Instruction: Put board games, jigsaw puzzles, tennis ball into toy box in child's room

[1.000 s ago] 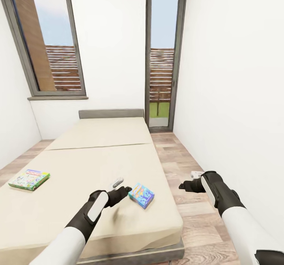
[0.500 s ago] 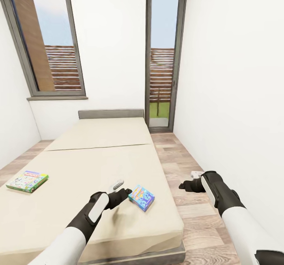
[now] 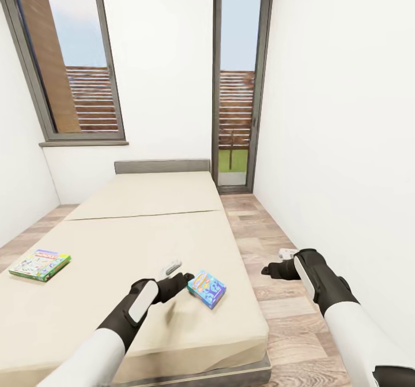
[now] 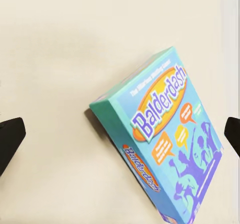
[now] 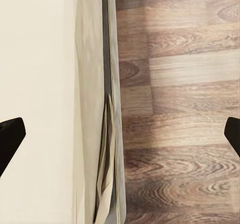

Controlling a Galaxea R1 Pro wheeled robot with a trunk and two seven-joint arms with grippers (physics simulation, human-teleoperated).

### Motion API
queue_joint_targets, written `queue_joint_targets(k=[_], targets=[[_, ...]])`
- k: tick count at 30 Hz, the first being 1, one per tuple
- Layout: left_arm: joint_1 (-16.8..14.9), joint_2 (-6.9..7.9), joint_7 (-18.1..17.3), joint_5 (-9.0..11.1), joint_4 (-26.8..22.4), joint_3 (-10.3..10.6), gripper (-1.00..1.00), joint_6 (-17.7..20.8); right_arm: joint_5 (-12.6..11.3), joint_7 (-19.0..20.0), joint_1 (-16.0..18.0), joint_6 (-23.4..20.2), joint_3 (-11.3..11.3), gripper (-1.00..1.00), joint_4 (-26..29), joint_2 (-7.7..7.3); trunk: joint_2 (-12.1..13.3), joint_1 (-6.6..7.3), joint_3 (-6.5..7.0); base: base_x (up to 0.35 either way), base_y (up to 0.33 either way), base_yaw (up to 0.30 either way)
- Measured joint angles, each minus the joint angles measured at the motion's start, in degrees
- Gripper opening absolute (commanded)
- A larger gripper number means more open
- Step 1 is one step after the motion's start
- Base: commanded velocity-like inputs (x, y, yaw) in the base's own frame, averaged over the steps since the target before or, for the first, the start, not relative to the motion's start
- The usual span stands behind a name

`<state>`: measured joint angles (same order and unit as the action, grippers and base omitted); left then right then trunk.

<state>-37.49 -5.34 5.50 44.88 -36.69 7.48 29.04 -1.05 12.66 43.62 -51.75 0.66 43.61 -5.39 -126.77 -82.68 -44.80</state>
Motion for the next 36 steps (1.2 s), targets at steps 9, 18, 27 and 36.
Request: queue_joint_targets(k=[9,18,27,36], targets=[[-2.4,0.88,-1.1,0.33,4.44,-0.19,1.0,-0.04,0.05,0.0,-0.24,-0.18,0.03,1.0,1.46,-0.15,0.0,0.0,0.0,0.001,0.0,0.0],[-5.14,0.96,-1.99,0.23,8.28,-0.04,1.0,-1.7,-0.03,0.01,-0.38,-0.25,0.05,1.0,2.32,-0.79,0.0,0.0,0.0,0.0,0.0,0.0],[-6.12,0.93,-2.55,0.49,9.75,0.06,1.0,-3.51,-0.05,0.02,-0.35,-0.28,0.05,1.0,2.6,-1.11,0.0,0.0,0.0,0.0,0.0,0.0],[-6.47,1.09,-3.41,0.76,10.71,0.09,1.0,-4.17,-0.04,0.03,-0.31,-0.28,0.05,1.0,2.7,-1.23,0.0,0.0,0.0,0.0,0.0,-0.014]])
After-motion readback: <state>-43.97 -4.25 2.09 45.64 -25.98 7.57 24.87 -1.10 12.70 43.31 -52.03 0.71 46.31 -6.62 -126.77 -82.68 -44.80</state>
